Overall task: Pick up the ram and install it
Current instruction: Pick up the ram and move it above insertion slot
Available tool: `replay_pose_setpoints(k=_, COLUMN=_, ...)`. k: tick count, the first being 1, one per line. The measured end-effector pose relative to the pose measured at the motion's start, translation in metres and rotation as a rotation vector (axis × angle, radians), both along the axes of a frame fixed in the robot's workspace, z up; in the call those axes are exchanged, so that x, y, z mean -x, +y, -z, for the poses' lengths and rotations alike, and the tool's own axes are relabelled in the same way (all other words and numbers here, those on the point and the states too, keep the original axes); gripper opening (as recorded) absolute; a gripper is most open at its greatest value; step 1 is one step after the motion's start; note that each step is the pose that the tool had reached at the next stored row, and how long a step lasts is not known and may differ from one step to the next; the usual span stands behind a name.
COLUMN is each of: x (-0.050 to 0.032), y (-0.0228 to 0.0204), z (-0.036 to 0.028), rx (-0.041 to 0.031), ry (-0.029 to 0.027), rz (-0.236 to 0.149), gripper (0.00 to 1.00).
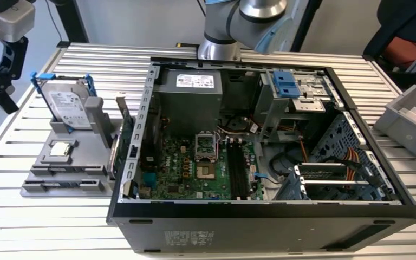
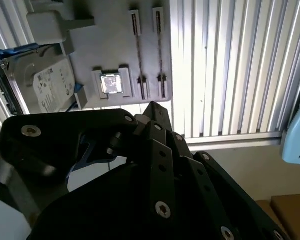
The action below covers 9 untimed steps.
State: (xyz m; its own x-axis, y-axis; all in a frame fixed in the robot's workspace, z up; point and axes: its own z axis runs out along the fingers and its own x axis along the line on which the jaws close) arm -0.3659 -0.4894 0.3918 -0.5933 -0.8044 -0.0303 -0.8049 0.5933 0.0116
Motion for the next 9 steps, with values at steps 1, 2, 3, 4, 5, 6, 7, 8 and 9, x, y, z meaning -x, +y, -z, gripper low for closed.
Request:
replay_pose_setpoints(k=1, x=0.0000, y=0.0000, z=0.0000, rx=-0.0003, ry=0.0001, rz=-0.009, gripper=0.00)
replay_pose_setpoints(k=2, x=0.0000, y=0.0000, z=0.0000, rx=-0.0006, ry=0.0000, rz=-0.018, gripper=0.00)
replay_pose_setpoints(k=3, x=0.0000, y=0.0000, z=0.0000, rx=-0.0013, ry=0.0000, rz=-0.025, gripper=0.00)
replay_pose_setpoints(k=4, x=0.0000, y=0.0001, z=-0.0001, rx=-0.0017, ry=0.0002, rz=-0.032, gripper=0.00)
replay_pose_setpoints(k=5, x=0.0000, y=0.0000, z=-0.0001, rx=-0.0021, ry=0.0002, rz=-0.038, gripper=0.00)
replay_pose_setpoints(k=6, x=0.0000, y=0.0000, z=0.0000, rx=-0.0024, ry=0.0000, rz=-0.046, gripper=0.00)
replay_pose_setpoints(k=7, x=0.0000, y=0.0000, z=0.0000, rx=-0.0024, ry=0.0001, rz=-0.054, gripper=0.00)
replay_pose_setpoints(k=8, x=0.0000, y=0.0000, z=0.0000, rx=-0.0024, ry=0.0002, rz=-0.064, gripper=0.00)
replay_pose_setpoints(k=9, x=0.0000, y=0.0000, z=-0.0001, rx=-0.0023, ry=0.0002, rz=-0.076, gripper=0.00)
